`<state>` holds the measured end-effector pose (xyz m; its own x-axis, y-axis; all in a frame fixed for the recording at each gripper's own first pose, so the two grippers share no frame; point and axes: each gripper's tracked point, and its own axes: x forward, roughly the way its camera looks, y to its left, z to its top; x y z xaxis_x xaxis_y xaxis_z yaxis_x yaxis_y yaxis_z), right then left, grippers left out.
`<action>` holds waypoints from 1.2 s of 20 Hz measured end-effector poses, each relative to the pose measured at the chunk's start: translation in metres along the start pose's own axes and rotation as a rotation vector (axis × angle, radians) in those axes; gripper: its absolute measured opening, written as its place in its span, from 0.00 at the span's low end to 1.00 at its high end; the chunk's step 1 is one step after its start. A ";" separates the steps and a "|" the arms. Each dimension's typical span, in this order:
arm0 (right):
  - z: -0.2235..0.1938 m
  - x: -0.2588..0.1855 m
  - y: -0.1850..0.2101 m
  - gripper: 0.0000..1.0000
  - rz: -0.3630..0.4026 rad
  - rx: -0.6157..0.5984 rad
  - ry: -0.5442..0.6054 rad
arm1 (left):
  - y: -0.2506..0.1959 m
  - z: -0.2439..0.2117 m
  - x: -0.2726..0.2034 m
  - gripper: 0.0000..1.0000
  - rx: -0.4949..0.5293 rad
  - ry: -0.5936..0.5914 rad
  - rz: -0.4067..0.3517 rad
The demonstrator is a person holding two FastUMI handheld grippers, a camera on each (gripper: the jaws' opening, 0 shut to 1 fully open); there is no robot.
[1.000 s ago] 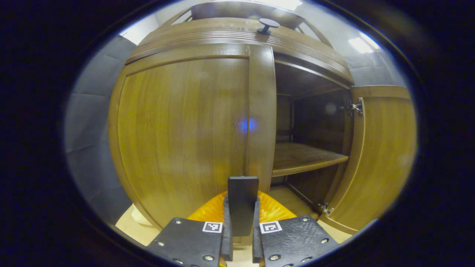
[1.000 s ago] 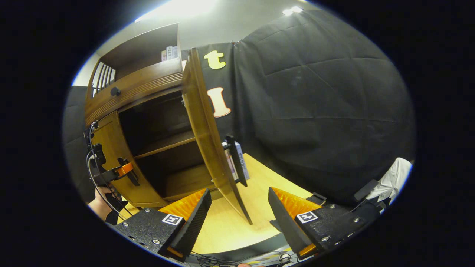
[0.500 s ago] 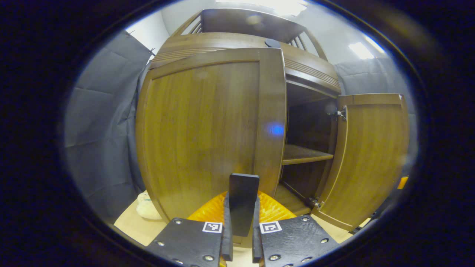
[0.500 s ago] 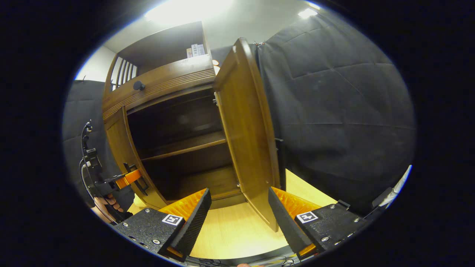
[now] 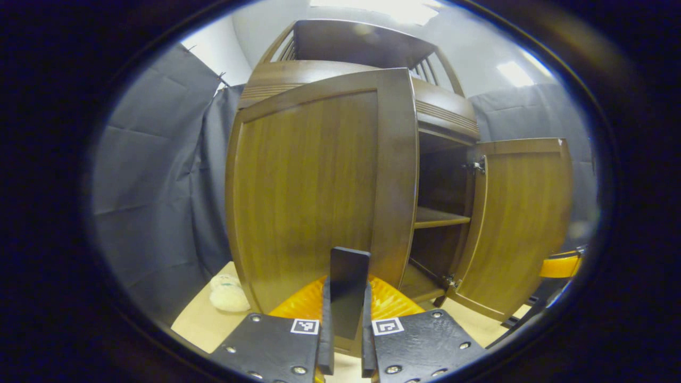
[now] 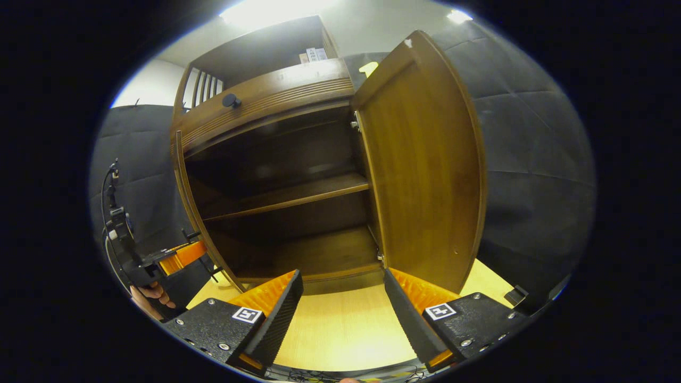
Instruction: Open the right door of the double-door shoe cabinet with the right hand, and open the left door with the left hand.
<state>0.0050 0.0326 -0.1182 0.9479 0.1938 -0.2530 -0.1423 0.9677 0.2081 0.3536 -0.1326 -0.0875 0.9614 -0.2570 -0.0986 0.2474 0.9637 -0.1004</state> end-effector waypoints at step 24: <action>-0.017 0.036 0.085 0.95 0.132 -0.056 0.042 | 0.027 0.008 0.003 0.13 0.031 -0.016 0.129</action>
<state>0.0218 0.1247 -0.1253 0.9071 0.3255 -0.2668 -0.2816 0.9405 0.1899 0.3639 -0.1071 -0.0821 0.9872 -0.1294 -0.0931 0.1244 0.9906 -0.0571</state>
